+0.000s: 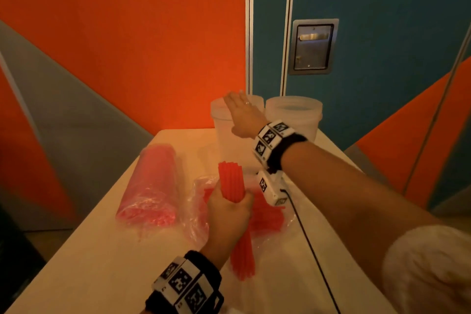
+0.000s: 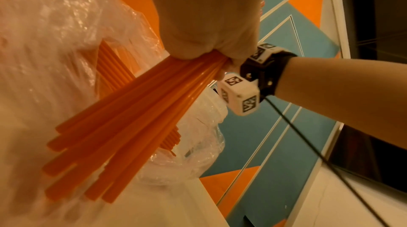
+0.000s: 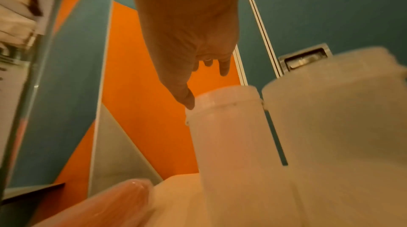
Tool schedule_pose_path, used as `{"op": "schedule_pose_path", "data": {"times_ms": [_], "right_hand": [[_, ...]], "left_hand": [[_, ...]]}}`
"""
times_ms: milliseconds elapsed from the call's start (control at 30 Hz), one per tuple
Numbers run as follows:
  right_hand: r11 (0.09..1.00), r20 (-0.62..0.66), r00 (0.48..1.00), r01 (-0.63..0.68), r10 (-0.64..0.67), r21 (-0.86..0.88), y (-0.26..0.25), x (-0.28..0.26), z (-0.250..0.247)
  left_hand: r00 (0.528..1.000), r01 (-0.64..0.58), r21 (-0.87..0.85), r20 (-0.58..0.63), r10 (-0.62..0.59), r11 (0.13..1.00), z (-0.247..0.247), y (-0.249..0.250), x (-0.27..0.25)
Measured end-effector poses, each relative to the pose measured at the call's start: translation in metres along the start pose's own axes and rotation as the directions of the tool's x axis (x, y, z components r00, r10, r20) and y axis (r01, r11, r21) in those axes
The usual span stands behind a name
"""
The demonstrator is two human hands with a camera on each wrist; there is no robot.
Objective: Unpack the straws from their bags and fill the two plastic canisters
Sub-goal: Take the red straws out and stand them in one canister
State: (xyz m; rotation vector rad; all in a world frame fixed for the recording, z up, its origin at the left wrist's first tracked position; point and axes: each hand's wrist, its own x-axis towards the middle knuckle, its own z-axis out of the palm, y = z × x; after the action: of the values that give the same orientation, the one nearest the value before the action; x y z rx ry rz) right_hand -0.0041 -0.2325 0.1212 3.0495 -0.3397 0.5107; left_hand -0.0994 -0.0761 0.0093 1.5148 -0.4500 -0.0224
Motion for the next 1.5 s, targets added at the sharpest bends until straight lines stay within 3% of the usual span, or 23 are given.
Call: {"op": "schedule_pose_path", "data": {"times_ms": [100, 167, 233, 333, 467, 633, 833, 1000, 1133, 1300, 1500], "right_hand": [[0.996, 0.005, 0.996, -0.092, 0.092, 0.009, 0.000, 0.004, 0.029], [0.990, -0.089, 0.987, -0.134, 0.130, -0.036, 0.000, 0.003, 0.040], [0.984, -0.168, 0.977, -0.150, 0.133, -0.096, 0.002, 0.004, 0.040], [0.988, -0.133, 0.985, -0.121, 0.108, -0.094, 0.010, 0.005, 0.031], [0.999, -0.127, 0.991, -0.043, 0.043, 0.004, 0.019, -0.005, 0.002], [0.989, -0.210, 0.978, 0.012, 0.019, 0.146, 0.028, -0.037, -0.059], [0.997, -0.302, 0.953, 0.035, -0.013, 0.068, 0.040, -0.082, -0.129], [0.999, -0.228, 0.973, 0.027, -0.018, 0.039, 0.039, -0.134, -0.154], [0.992, -0.161, 0.986, 0.064, -0.046, 0.112, 0.037, -0.183, -0.155], [0.976, -0.054, 0.985, 0.167, -0.161, 0.137, 0.040, -0.217, -0.133], [0.948, -0.090, 0.973, 0.227, -0.212, 0.225, 0.067, -0.242, -0.148]], "left_hand": [[1.000, -0.002, -0.033, -0.020, 0.002, 0.999, -0.001, 0.000, 0.002], [1.000, 0.000, -0.058, -0.025, -0.002, 0.998, -0.003, -0.001, 0.003], [1.000, 0.003, -0.064, -0.022, -0.004, 0.998, -0.004, -0.002, 0.005], [1.000, 0.026, -0.055, -0.008, -0.026, 0.998, -0.003, -0.006, 0.011], [1.000, 0.010, -0.010, 0.003, -0.010, 1.000, -0.001, -0.007, 0.019], [0.999, -0.036, 0.067, -0.006, 0.037, 0.997, 0.008, -0.012, 0.042], [0.998, -0.035, 0.081, -0.052, 0.039, 0.996, 0.015, -0.016, 0.071], [0.993, -0.010, 0.038, -0.119, 0.014, 0.999, 0.006, -0.021, 0.081], [0.983, 0.050, -0.005, -0.178, -0.050, 0.999, -0.015, -0.020, 0.085], [0.990, 0.048, -0.045, -0.130, -0.054, 0.998, -0.034, -0.006, 0.080], [0.998, -0.029, 0.225, -0.047, 0.040, 0.974, -0.037, -0.006, 0.087]]}}
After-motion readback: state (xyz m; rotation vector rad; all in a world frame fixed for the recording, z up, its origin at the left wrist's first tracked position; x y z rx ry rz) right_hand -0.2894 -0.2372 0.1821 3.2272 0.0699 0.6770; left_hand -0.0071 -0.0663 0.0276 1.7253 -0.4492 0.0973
